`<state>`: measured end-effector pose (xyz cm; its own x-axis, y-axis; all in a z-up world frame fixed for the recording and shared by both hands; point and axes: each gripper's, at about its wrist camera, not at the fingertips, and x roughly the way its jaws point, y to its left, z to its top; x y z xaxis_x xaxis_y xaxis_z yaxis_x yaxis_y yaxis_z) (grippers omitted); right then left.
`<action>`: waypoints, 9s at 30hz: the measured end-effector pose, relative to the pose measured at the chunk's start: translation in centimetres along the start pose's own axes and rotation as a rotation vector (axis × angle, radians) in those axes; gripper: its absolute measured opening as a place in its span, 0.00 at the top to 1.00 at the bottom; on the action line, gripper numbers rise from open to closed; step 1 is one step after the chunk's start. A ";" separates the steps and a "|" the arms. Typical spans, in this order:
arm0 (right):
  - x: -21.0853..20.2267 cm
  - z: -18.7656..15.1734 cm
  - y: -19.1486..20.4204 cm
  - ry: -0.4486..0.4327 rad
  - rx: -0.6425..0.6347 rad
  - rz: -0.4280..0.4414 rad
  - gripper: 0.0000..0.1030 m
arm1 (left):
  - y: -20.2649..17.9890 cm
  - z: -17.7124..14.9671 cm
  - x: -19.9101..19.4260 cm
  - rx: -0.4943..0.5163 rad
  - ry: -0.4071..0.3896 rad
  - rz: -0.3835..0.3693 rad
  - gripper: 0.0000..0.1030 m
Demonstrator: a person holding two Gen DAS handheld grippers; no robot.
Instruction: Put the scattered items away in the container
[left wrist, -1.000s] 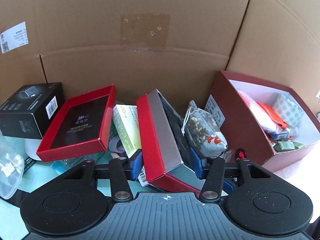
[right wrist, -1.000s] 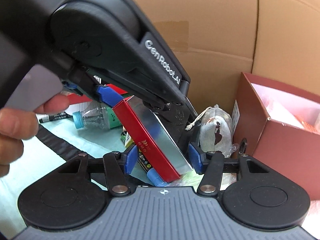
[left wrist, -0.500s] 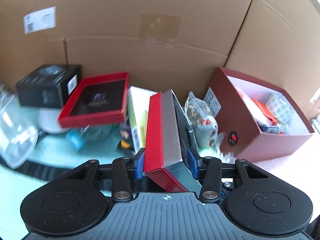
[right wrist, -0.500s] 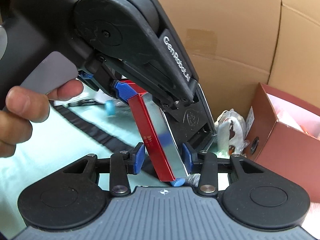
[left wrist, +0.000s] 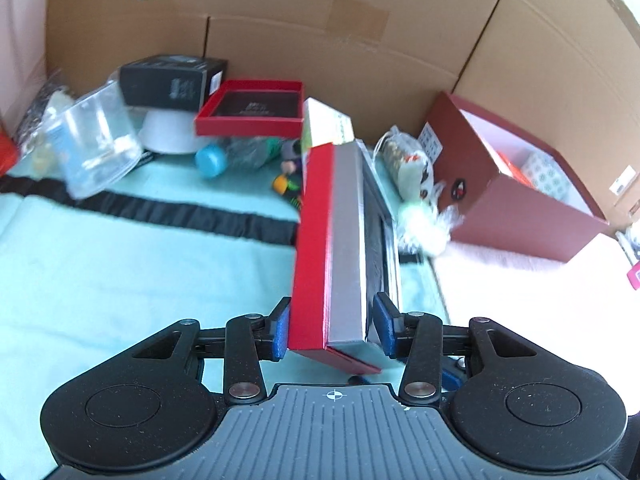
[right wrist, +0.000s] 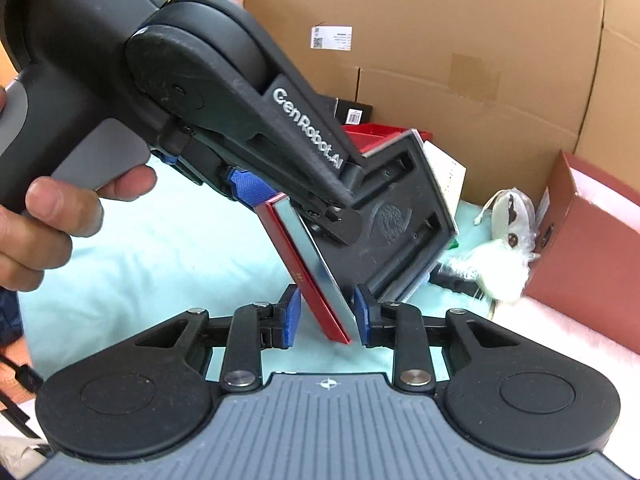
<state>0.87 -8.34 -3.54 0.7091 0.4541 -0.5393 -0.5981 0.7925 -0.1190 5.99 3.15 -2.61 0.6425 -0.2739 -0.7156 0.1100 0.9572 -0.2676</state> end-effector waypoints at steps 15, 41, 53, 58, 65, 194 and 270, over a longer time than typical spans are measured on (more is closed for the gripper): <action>-3.4 -1.6 3.0 0.000 0.012 0.041 0.61 | 3.4 -4.5 -2.6 -0.083 0.017 0.085 0.28; 1.7 0.9 1.1 0.037 0.219 -0.075 0.48 | 5.2 -3.3 0.1 -0.083 0.026 0.170 0.56; 3.9 1.2 0.5 0.084 0.263 -0.071 0.57 | 4.9 -2.9 0.6 -0.024 0.007 0.141 0.83; 4.6 1.6 0.3 0.090 0.266 -0.066 0.61 | 4.6 -3.1 0.8 0.016 -0.015 0.155 0.82; 5.1 1.9 -0.1 0.098 0.294 -0.060 0.61 | 4.9 -2.8 0.9 0.030 -0.005 0.139 0.81; 3.7 1.2 -25.7 -0.052 0.410 -0.417 0.37 | -20.0 12.8 13.1 0.349 -0.179 -0.063 0.19; 0.9 0.2 -3.4 -0.043 0.266 -0.152 0.03 | -3.8 -1.7 1.4 0.102 -0.141 0.113 0.00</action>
<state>3.56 -10.53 -3.44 0.8017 0.3341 -0.4957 -0.3691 0.9289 0.0292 5.17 -1.05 -3.72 0.7542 -0.1553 -0.6381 0.1030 0.9876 -0.1187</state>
